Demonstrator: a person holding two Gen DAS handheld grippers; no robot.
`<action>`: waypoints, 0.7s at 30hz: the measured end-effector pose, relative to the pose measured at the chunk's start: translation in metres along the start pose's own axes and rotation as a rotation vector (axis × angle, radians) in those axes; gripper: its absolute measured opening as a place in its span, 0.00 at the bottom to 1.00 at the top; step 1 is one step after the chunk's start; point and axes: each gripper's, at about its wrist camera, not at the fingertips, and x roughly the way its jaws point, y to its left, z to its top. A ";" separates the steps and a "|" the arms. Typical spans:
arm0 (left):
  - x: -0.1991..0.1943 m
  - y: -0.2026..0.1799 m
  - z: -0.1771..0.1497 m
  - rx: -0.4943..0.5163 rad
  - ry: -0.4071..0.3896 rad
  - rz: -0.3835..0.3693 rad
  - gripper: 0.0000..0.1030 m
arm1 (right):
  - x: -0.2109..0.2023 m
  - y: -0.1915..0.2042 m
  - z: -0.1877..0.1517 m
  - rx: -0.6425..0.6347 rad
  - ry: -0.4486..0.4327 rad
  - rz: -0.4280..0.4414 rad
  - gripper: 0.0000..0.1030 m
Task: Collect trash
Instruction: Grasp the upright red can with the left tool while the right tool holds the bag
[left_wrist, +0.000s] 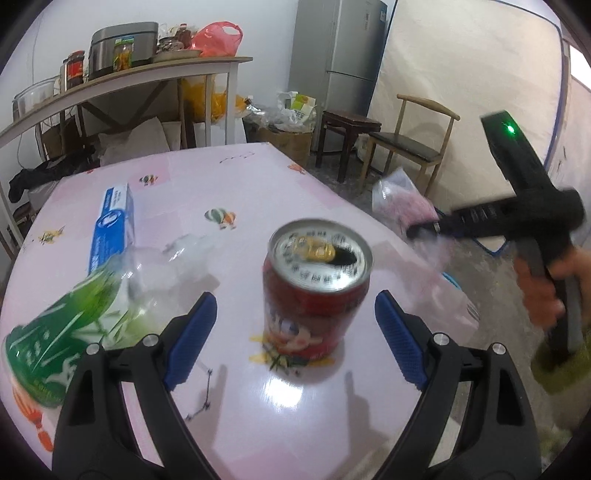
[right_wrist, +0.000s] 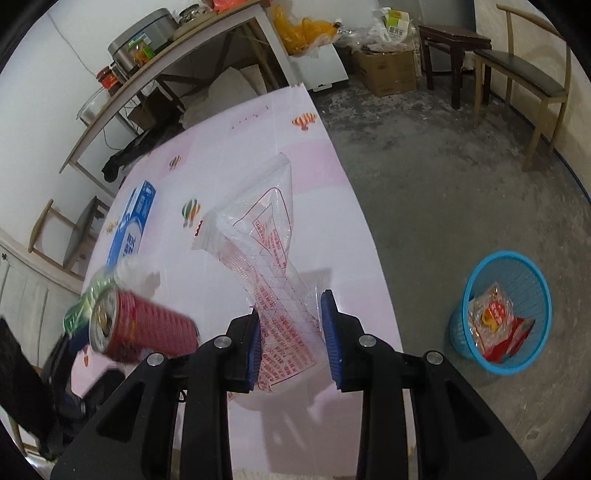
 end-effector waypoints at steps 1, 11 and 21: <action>0.004 -0.001 0.002 0.004 0.000 -0.002 0.81 | 0.000 0.000 -0.003 -0.007 0.000 -0.005 0.28; 0.026 -0.007 0.010 0.024 -0.002 0.027 0.69 | -0.007 -0.002 -0.011 -0.015 0.005 0.022 0.28; 0.022 -0.014 0.013 0.036 -0.016 0.023 0.60 | -0.030 -0.014 -0.011 0.013 -0.038 0.030 0.28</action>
